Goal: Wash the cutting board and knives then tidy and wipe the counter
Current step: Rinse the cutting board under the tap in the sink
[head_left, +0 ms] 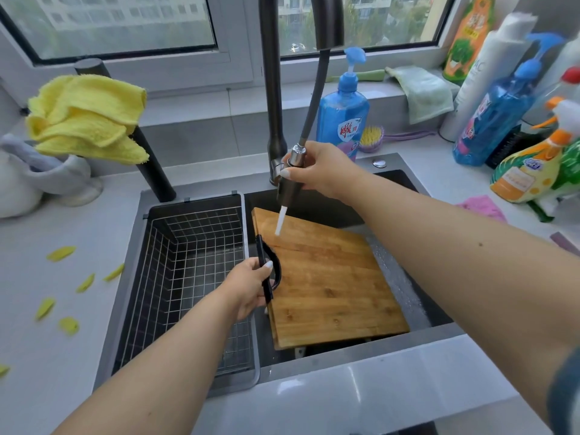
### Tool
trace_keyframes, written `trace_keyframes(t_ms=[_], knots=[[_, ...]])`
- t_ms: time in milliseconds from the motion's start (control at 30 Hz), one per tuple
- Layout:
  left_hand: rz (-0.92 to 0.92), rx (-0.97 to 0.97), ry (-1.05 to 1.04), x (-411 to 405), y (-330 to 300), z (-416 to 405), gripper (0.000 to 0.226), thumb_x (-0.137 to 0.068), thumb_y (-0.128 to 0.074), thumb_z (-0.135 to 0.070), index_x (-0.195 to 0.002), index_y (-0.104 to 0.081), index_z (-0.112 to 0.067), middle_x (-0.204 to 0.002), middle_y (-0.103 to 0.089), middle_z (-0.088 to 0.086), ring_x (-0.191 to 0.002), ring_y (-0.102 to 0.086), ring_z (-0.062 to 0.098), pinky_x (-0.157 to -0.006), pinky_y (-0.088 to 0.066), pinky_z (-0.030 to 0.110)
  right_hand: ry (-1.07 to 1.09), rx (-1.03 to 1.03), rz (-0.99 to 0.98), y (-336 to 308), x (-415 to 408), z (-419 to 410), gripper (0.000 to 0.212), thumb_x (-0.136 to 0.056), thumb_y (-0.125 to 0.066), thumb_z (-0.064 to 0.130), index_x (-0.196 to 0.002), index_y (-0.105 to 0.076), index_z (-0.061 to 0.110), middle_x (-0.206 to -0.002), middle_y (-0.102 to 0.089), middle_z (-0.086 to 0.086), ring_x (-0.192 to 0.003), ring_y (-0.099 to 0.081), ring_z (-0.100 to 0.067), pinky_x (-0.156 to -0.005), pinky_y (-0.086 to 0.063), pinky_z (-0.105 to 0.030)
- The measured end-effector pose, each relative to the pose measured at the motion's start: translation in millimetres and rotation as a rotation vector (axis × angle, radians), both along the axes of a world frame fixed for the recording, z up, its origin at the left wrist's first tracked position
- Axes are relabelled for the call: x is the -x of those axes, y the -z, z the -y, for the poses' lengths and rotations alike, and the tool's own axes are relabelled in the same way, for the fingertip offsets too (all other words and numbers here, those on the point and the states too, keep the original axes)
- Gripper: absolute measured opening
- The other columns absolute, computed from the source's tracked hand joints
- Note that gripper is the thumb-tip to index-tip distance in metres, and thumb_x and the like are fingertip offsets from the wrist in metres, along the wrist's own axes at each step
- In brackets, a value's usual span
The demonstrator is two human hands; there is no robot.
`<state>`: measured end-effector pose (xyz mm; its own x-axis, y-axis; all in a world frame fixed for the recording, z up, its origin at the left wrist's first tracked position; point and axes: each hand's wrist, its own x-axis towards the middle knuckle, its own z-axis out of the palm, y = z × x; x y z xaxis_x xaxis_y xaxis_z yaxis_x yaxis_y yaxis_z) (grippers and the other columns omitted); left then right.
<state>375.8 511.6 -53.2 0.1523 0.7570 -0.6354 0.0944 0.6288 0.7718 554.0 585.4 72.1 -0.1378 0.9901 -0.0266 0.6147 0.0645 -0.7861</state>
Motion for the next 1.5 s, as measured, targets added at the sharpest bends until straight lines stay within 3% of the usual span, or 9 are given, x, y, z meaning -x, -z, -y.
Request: trace_keyframes(t_ms=[133, 233, 433, 667, 967, 1133, 1267, 1367, 1500], knots=[[0.001, -0.005, -0.006, -0.8, -0.1, 0.7, 0.023, -0.101, -0.045, -0.02, -0.12, -0.054, -0.009, -0.082, -0.064, 0.003, -0.071, -0.062, 0.014, -0.067, -0.053, 0.035, 0.005, -0.031, 0.149, -5.7, -17.1, -4.4, 0.023, -0.088, -0.066, 0.034, -0.104, -0.056, 0.021, -0.092, -0.06, 0.006, -0.086, -0.058, -0.01, -0.076, -0.05, -0.022], [-0.001, -0.007, -0.014, -1.0, -0.6, 1.0, 0.023, -0.101, -0.044, -0.02, -0.119, -0.054, -0.009, -0.078, -0.062, 0.002, -0.071, -0.06, 0.014, -0.068, -0.054, 0.034, -0.001, -0.03, 0.249, -12.3, -36.1, -6.8, 0.02, -0.087, -0.068, 0.032, -0.101, -0.059, 0.02, -0.092, -0.061, 0.004, -0.087, -0.057, -0.01, -0.077, -0.048, -0.023], [-0.067, -0.013, -0.012, -4.7, -6.4, 2.5, 0.014, -0.101, -0.045, -0.02, -0.106, -0.053, -0.009, -0.074, -0.062, 0.003, -0.063, -0.06, 0.011, -0.05, -0.051, 0.025, 0.034, -0.021, 0.451, -23.7, -59.4, -9.0, 0.034, -0.086, -0.068, 0.036, -0.108, -0.062, 0.012, -0.097, -0.064, -0.006, -0.085, -0.059, -0.015, -0.067, -0.044, -0.022], [-0.43, -0.117, 0.157, -3.2, -6.3, -9.2, 0.027, -0.096, -0.056, -0.022, -0.074, -0.05, -0.008, -0.086, -0.07, 0.016, -0.069, -0.069, 0.025, -0.049, -0.053, 0.029, -0.014, 0.069, 0.219, -11.6, -42.5, -3.6, 0.03, -0.086, -0.069, 0.032, -0.109, -0.063, 0.016, -0.099, -0.065, -0.002, -0.094, -0.063, -0.016, -0.088, -0.056, -0.036], [-0.421, -0.118, 0.152, 2.3, 1.2, -9.5, 0.027, -0.094, -0.058, -0.027, -0.078, -0.052, -0.005, -0.078, -0.07, 0.015, -0.062, -0.07, 0.023, -0.048, -0.055, 0.029, 0.071, -0.018, 0.336, -12.8, -40.6, -7.6, 0.028, -0.087, -0.068, 0.035, -0.107, -0.06, 0.017, -0.097, -0.063, -0.001, -0.092, -0.06, -0.015, -0.081, -0.05, -0.028], [-0.386, -0.104, 0.133, 2.0, 2.8, -10.5, 0.027, -0.095, -0.057, -0.028, -0.087, -0.056, -0.003, -0.079, -0.07, 0.016, -0.062, -0.069, 0.023, -0.047, -0.054, 0.028, 0.037, 0.011, 0.152, -2.6, -22.9, -3.0, 0.03, -0.087, -0.067, 0.035, -0.108, -0.06, 0.014, -0.1, -0.064, -0.002, -0.095, -0.063, -0.017, -0.085, -0.056, -0.034], [-0.379, -0.11, 0.135, 3.1, 5.3, -11.4, 0.029, -0.095, -0.057, -0.029, -0.087, -0.057, -0.002, -0.078, -0.071, 0.017, -0.06, -0.069, 0.022, -0.048, -0.054, 0.028, -0.035, 0.192, 0.009, -12.6, -21.0, -0.4, 0.027, -0.084, -0.071, 0.027, -0.106, -0.062, 0.013, -0.1, -0.067, -0.003, -0.093, -0.067, -0.017, -0.081, -0.059, -0.03], [-0.373, -0.107, 0.124, 3.3, 7.1, -12.0, 0.028, -0.095, -0.057, -0.029, -0.088, -0.056, -0.003, -0.078, -0.071, 0.018, -0.059, -0.069, 0.021, -0.047, -0.053, 0.027, -0.03, 0.219, 0.115, -20.3, -29.3, -2.8, 0.027, -0.084, -0.072, 0.027, -0.105, -0.062, 0.013, -0.097, -0.066, -0.002, -0.088, -0.066, -0.015, -0.077, -0.059, -0.027], [-0.358, -0.105, 0.122, 3.7, 8.2, -12.7, 0.028, -0.095, -0.057, -0.03, -0.09, -0.058, -0.002, -0.078, -0.071, 0.018, -0.06, -0.069, 0.021, -0.047, -0.053, 0.027, 0.048, 0.066, 0.262, -13.9, -29.9, -5.0, 0.03, -0.085, -0.069, 0.034, -0.104, -0.061, 0.011, -0.098, -0.065, -0.007, -0.092, -0.064, -0.02, -0.085, -0.057, -0.037]])
